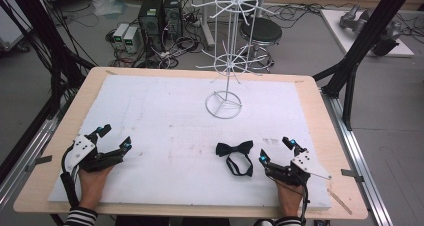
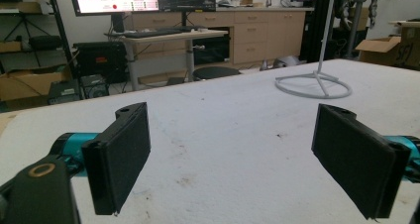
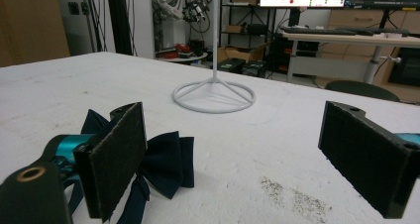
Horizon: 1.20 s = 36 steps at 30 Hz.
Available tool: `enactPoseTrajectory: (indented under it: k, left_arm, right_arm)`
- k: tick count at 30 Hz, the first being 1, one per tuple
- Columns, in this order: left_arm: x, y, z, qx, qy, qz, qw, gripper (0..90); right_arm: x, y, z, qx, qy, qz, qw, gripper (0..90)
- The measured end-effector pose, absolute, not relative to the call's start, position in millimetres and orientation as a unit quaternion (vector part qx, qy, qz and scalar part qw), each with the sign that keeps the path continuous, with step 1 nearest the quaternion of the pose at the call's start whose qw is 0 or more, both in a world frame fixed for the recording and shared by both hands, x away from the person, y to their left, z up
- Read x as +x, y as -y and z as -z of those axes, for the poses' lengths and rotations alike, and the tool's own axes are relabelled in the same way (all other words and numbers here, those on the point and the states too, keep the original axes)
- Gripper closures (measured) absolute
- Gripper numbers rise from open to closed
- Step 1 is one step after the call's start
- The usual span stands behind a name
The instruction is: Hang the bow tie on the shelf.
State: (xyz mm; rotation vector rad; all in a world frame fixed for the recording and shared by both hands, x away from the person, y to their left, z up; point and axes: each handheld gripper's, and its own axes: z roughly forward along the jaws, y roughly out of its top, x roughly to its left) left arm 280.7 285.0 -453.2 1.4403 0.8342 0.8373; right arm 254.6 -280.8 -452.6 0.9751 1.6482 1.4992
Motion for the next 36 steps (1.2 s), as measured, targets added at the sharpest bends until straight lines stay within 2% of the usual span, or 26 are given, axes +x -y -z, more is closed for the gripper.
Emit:
enactPoseTrajectory:
  k: [25, 36]
  left_arm:
    - [280.5, -284.5, 453.1, 0.622, -0.359, -0.365, 0.592, 15.6]
    - [280.0, -283.6, 453.2, 0.623, -0.357, -0.369, 0.591, 15.6]
  right_arm:
    - [254.8, 277.8, 452.0, 0.37, -0.646, -0.568, 0.35, 10.4]
    - [256.3, 277.5, 449.7, 0.374, -0.659, -0.558, 0.338, 10.4]
